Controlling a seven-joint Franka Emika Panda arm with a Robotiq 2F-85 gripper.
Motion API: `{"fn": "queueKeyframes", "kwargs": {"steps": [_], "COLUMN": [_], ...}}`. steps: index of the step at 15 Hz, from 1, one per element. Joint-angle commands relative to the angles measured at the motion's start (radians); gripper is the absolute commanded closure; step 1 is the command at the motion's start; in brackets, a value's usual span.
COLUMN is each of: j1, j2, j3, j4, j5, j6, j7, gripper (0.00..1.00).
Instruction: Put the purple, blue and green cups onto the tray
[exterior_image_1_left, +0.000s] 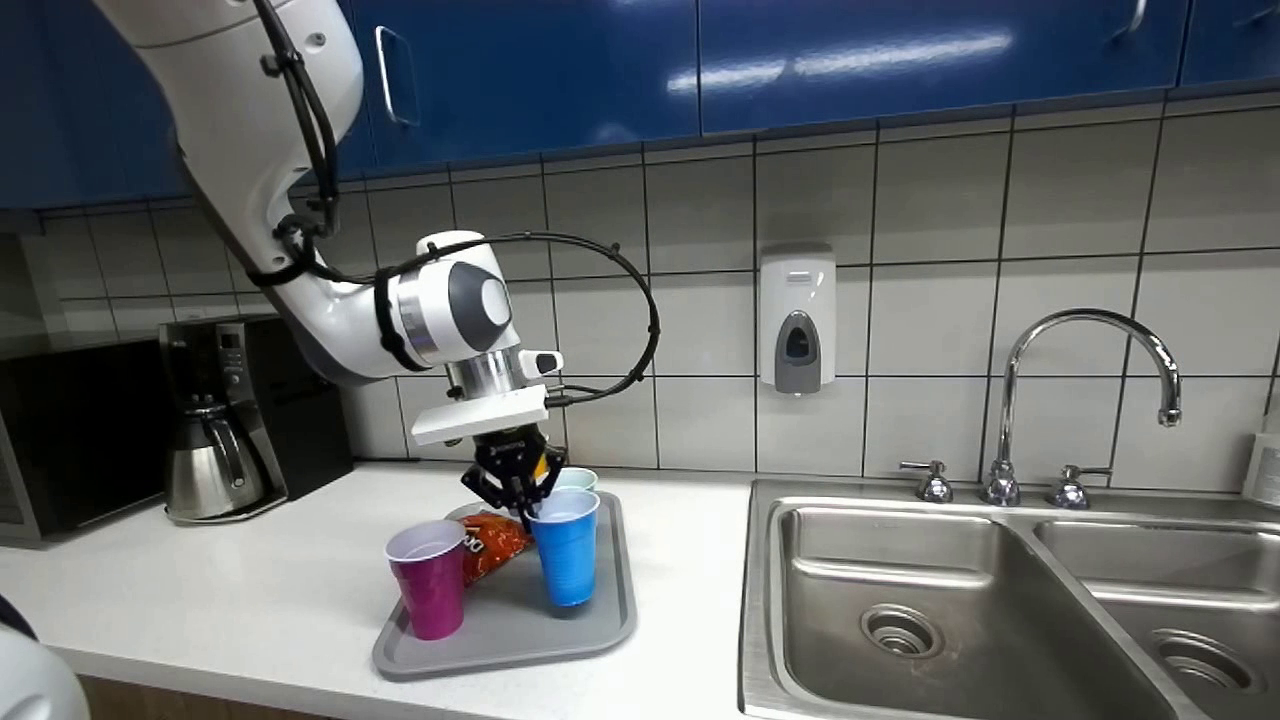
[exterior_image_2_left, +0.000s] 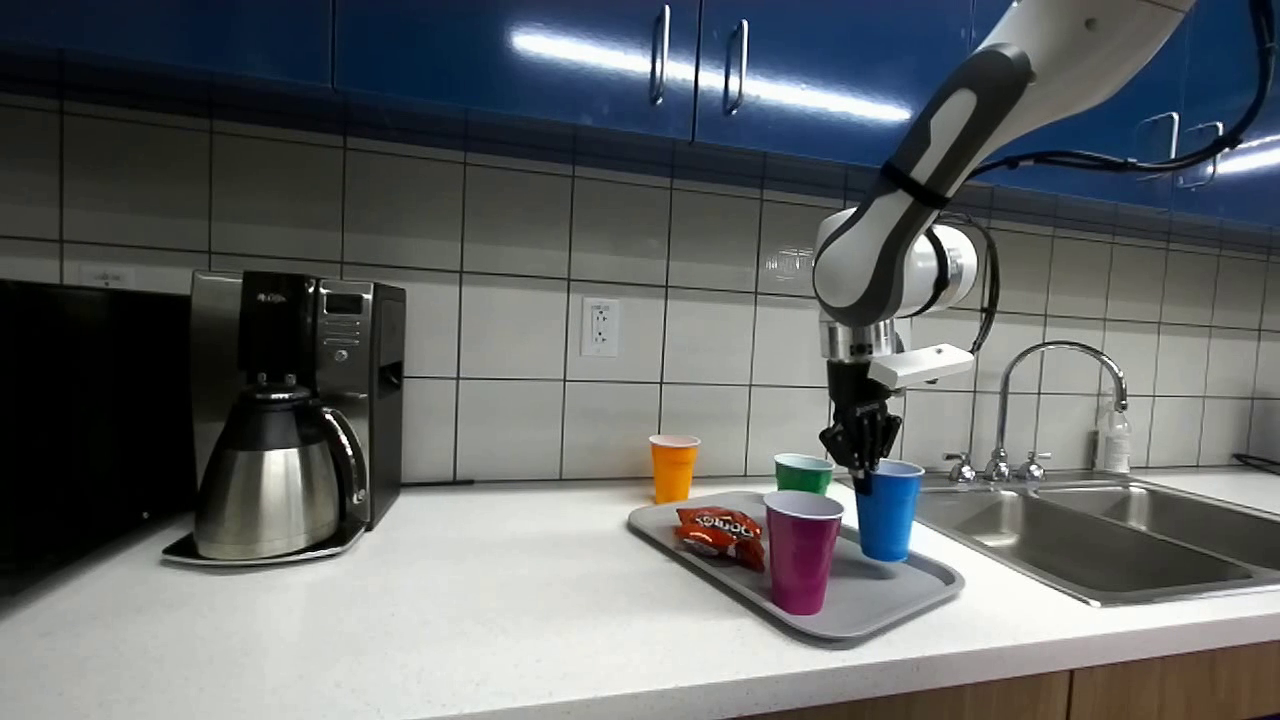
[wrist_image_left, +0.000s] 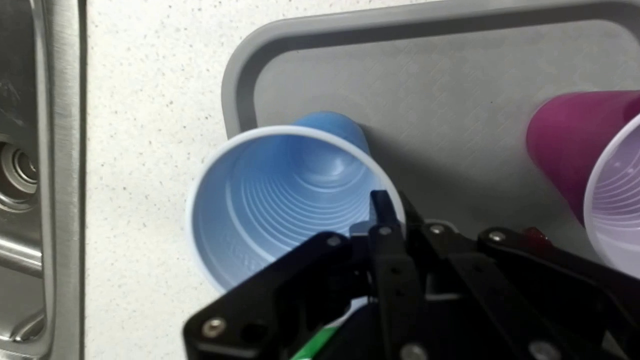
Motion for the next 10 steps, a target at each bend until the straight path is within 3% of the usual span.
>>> {"fn": "queueKeyframes", "kwargs": {"steps": [1,10], "j1": [-0.006,-0.011], "j2": [-0.001,0.025], "j3": [0.004,-0.009], "j4": [-0.003,0.005], "j5": [-0.030,-0.040], "j6": [0.028,0.040], "j7": [0.043,0.087], "gripper": [0.99,0.99]}}
